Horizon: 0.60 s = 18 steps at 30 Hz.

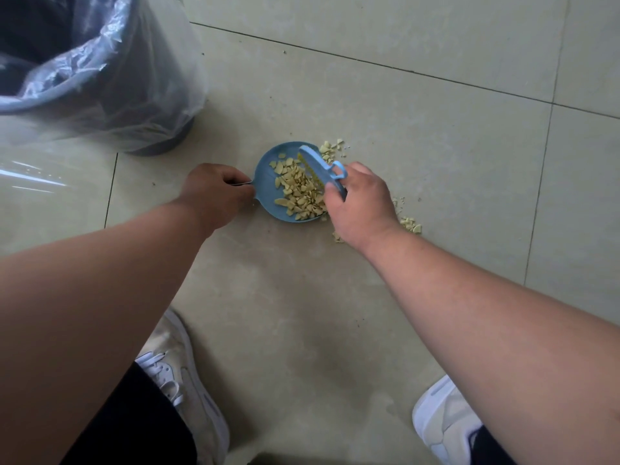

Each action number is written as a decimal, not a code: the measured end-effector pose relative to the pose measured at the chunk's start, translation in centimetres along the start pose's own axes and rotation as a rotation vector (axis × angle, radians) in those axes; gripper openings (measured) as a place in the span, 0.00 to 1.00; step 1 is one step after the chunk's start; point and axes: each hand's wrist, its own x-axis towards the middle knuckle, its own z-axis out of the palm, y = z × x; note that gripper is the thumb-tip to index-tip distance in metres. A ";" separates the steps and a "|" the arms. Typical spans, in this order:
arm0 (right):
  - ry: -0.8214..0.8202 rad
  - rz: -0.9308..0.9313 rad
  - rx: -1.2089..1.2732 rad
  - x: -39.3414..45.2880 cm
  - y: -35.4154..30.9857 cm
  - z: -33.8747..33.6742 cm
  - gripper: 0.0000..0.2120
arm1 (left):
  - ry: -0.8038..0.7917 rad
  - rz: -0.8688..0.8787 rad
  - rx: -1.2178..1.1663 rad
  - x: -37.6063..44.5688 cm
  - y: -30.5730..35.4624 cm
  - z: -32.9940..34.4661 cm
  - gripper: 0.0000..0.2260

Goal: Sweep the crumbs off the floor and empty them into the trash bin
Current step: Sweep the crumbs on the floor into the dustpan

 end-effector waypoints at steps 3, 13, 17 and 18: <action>0.079 0.054 -0.040 0.5 1.5 -2.0 0.07 | 0.000 0.005 0.010 0.0 -0.2 -0.2 0.00; 0.183 0.504 -0.197 -5.3 11.2 -7.2 0.08 | -0.081 0.044 0.087 0.1 -1.6 -1.5 0.05; 0.193 0.593 -0.106 -7.2 10.6 -5.8 0.05 | -0.104 0.040 0.089 -0.8 -1.6 -1.0 0.04; 0.196 0.598 -0.073 -7.5 10.2 -5.4 0.06 | -0.106 0.041 0.094 -1.0 -1.6 -0.9 0.04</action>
